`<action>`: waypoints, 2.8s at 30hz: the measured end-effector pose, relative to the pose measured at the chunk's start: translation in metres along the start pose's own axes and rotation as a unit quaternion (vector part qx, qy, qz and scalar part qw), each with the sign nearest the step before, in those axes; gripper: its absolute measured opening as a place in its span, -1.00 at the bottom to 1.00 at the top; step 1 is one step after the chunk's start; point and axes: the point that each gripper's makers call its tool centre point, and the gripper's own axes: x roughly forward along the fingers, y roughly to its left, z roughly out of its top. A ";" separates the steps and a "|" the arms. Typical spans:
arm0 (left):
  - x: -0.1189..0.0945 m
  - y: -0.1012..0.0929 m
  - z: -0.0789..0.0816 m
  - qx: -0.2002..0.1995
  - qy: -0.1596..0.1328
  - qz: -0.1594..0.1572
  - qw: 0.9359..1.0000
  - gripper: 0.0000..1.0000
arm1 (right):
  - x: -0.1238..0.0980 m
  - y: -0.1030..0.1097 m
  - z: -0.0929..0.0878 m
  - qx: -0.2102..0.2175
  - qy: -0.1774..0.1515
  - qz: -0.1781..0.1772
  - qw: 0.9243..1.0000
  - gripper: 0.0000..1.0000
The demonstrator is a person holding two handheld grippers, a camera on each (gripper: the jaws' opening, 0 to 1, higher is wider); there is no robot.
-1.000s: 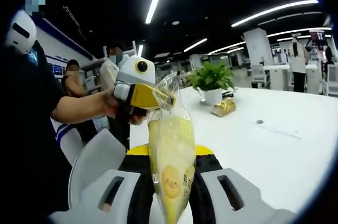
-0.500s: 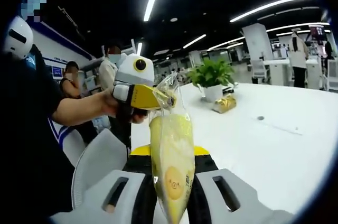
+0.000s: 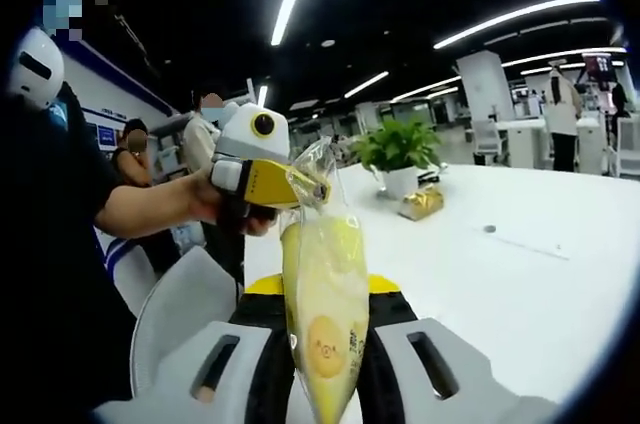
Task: Compare the silicone blocks by pressing each to a similar depth, holding the contact briefly, and releasing to observe deformation and rebound differences across the visible hardness samples.
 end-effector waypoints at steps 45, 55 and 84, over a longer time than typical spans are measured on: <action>0.016 -0.022 -0.003 -0.014 -0.005 -0.012 1.000 -1.00 | -0.027 0.000 0.014 0.006 -0.084 -0.044 0.995 0.87; 0.019 -0.013 -0.012 -0.025 -0.001 -0.005 1.000 -1.00 | -0.035 0.003 0.009 0.023 -0.080 -0.046 0.995 0.92; 0.053 0.012 -0.072 -0.092 0.028 0.007 0.995 -1.00 | -0.101 -0.003 -0.002 0.014 -0.076 -0.120 0.990 0.92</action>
